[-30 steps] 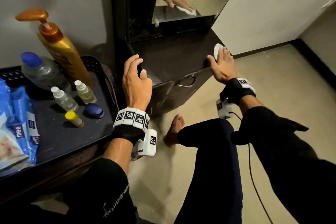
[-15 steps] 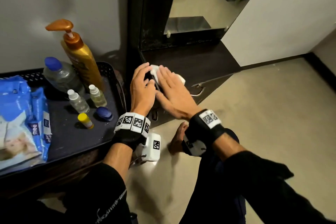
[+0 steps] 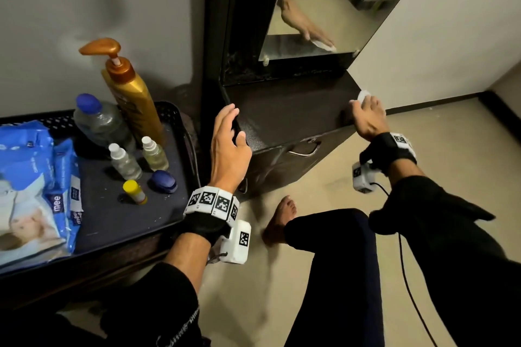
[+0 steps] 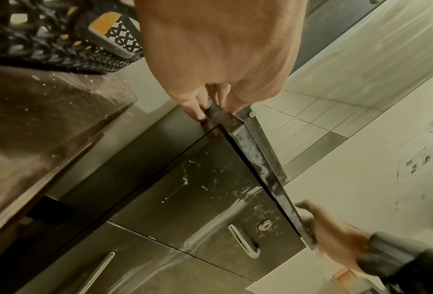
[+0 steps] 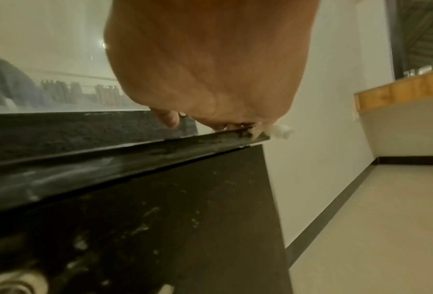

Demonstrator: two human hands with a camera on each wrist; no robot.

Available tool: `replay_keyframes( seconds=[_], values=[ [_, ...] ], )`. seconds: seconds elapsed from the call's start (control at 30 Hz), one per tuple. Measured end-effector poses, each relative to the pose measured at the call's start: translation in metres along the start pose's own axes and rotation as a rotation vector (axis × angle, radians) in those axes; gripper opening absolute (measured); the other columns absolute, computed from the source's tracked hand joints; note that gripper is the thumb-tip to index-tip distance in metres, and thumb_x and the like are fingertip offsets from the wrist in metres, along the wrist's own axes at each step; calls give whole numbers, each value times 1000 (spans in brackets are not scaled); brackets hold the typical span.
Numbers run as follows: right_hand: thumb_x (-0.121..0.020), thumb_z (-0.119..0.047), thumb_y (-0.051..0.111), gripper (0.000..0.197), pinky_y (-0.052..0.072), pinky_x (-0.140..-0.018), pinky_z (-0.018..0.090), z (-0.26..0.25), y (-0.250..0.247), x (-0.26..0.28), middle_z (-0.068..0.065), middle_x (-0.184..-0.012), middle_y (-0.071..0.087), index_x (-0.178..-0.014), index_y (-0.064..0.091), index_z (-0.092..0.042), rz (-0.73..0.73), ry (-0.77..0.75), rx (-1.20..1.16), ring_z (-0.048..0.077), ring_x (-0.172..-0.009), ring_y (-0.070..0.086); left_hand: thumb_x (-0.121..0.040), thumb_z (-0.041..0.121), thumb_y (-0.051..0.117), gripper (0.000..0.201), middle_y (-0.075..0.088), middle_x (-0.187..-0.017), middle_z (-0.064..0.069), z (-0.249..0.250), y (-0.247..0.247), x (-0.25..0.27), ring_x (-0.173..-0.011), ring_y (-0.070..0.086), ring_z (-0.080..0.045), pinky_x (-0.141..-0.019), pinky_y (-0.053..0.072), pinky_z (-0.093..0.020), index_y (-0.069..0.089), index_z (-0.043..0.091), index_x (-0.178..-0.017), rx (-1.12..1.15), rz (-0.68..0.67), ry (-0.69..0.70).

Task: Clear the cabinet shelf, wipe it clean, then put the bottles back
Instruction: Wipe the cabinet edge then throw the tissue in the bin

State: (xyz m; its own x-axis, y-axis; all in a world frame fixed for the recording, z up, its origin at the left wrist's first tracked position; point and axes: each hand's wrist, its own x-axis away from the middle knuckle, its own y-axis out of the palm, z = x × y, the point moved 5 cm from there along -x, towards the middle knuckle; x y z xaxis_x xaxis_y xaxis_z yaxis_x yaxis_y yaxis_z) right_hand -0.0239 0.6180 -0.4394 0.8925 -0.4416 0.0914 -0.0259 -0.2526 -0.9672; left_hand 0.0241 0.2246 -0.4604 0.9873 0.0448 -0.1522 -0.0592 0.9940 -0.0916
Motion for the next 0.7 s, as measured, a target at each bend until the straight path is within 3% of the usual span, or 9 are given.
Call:
replay_keyframes(
  seconds=[0.07,0.13,0.27,0.37,0.43,0.5,0.6,0.7],
  values=[
    [-95,-68,15,92,20,-125,48,-30,3,-4,27,-158,36,-158,33,-2,-19,-9,1,36,-149,31,-94,-1,48,51,38,-151,12,1,1,1,-141,37,-2,-116,39,-35,47,12,-143,-1,14,4],
    [-93,-65,24,88,27,-121,48,-79,9,9,24,-153,42,-157,36,-6,-3,-133,-22,37,-146,38,-95,-2,47,51,37,-151,10,1,2,3,-138,38,0,-115,38,-28,45,12,-144,19,34,-15],
    [-91,-57,34,63,40,-104,48,-198,33,73,11,-121,52,-125,53,-7,-43,-472,-19,31,-120,50,-95,-4,47,48,40,-146,4,-2,1,3,-131,44,-1,-109,39,-19,47,9,-141,134,67,-109],
    [-95,-46,37,68,37,-113,47,-248,49,133,16,-135,52,-144,48,2,-78,-735,-56,31,-131,47,-87,-2,44,46,51,-138,-7,-2,-2,-1,-122,53,-10,-107,43,-22,57,4,-131,222,147,-176],
    [-102,-42,32,74,17,-129,42,-250,56,166,21,-164,36,-159,32,4,-166,-798,-70,30,-155,28,-80,4,41,44,60,-127,-10,-3,-6,-1,-114,56,-13,-106,44,-25,65,4,-118,201,218,-203],
    [-104,-46,26,75,1,-131,33,-236,54,189,18,-173,18,-163,24,1,-213,-808,-107,26,-162,11,-78,2,43,35,65,-117,-11,-7,-7,3,-109,59,-16,-106,47,-35,68,14,-99,237,238,-232],
    [-106,-47,30,73,0,-131,33,-198,50,208,12,-175,14,-166,22,-6,-135,-843,-85,20,-163,8,-74,-3,45,40,66,-114,-2,-18,-5,14,-110,62,-15,-102,49,-39,67,29,-85,242,200,-254],
    [-106,-43,33,69,4,-129,31,-148,35,193,7,-174,21,-166,25,-11,-64,-727,-107,16,-161,15,-73,0,44,41,65,-118,0,-15,-1,22,-117,62,-18,-104,49,-40,65,29,-93,244,158,-296]
  ],
)
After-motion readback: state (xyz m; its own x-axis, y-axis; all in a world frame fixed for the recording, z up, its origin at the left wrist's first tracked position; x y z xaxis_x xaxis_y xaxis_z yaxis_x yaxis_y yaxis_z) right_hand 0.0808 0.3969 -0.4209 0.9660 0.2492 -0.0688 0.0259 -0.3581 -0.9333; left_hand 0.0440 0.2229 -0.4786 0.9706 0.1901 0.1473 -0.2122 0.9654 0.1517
